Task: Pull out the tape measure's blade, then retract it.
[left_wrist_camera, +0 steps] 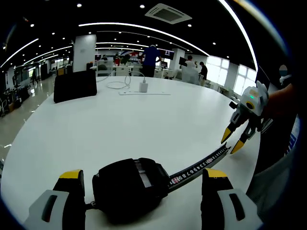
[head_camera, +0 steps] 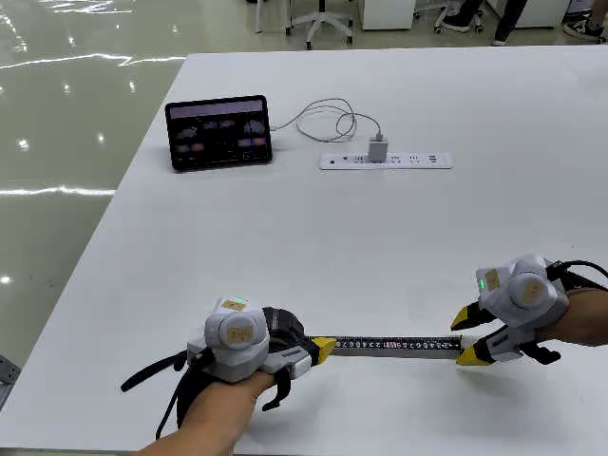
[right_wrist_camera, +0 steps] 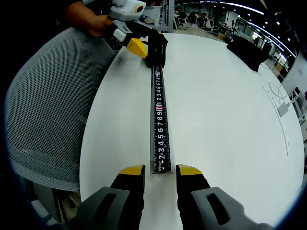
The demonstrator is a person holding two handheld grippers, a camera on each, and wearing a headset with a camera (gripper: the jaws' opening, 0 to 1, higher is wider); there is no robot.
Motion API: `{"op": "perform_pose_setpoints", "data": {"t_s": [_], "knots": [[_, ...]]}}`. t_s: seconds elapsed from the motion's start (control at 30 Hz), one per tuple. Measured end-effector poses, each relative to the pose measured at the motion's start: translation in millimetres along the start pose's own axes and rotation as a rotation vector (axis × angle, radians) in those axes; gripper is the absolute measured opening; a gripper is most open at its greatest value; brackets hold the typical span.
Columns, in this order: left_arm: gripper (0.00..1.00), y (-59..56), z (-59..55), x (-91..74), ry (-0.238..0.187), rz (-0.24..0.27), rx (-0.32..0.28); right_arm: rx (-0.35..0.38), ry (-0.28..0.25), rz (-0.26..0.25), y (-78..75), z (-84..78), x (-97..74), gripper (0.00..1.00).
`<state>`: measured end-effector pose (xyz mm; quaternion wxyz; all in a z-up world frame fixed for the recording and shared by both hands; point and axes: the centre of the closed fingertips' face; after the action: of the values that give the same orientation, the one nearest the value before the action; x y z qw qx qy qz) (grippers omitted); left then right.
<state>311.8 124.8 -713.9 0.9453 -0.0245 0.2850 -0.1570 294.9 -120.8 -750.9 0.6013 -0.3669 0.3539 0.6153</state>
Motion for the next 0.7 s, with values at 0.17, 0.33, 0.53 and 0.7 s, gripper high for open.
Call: {"op": "perform_pose_setpoints", "data": {"t_s": [0.17,0.33,0.53,0.7], "knots": [[0.94,-0.6,2.1,-0.7,-0.007,0.000,-0.003,-0.019,0.011,0.007,-1.6,0.1,2.8,0.18],[0.93,1.3,1.7,-0.2,-0.009,0.007,-0.008,-0.021,0.011,0.008,-5.1,-1.3,4.9,0.16],[0.92,3.6,1.7,-0.4,-0.009,0.018,-0.019,-0.017,0.020,0.020,-3.7,-4.3,6.5,0.13],[0.90,5.3,2.0,-0.2,-0.011,0.029,-0.027,-0.007,0.015,0.014,-2.9,-4.0,6.7,0.12]]}}
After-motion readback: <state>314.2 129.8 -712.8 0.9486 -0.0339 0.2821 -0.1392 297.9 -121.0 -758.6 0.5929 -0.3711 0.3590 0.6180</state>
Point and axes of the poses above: the centre of the closed fingertips' face, and the gripper's own axes: x roughly forward along the fingers, y roughly to its left, z roughly out of its top, and after that the axes turned 1 degree about -y, right-handed
